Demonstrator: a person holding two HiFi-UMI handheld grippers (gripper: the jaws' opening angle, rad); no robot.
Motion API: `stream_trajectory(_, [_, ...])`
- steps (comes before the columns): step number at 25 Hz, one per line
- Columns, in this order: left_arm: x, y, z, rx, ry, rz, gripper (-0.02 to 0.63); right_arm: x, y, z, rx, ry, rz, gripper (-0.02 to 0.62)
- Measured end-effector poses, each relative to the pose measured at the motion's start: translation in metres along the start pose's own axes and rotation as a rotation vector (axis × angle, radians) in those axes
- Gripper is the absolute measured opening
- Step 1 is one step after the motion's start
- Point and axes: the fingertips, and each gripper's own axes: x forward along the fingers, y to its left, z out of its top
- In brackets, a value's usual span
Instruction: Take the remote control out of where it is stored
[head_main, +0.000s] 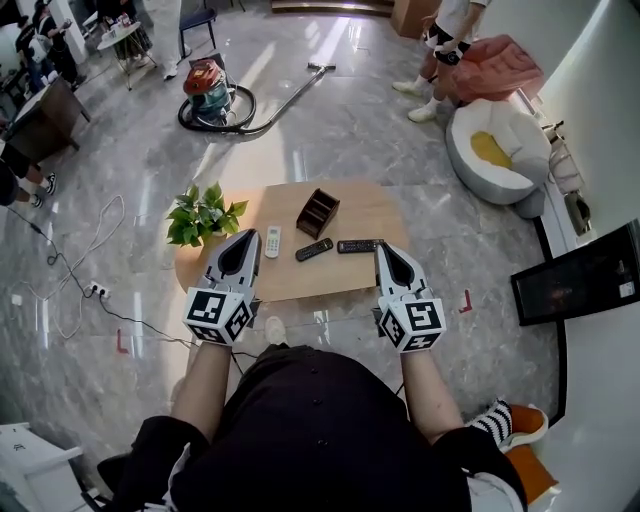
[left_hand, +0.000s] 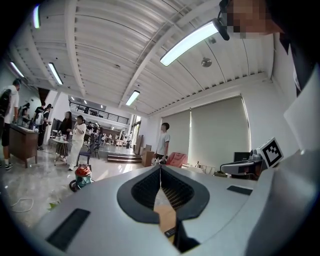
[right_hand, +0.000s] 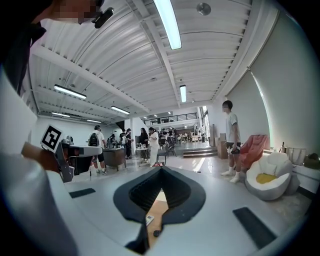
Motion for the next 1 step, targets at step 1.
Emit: stream_trajectory(1, [-0.0007, 0.0011, -0.0022, -0.003, 0.005, 0.005, 0.008, 0.0006, -0.0004, -0.0015, 0.001, 0.004, 0.000, 0.006])
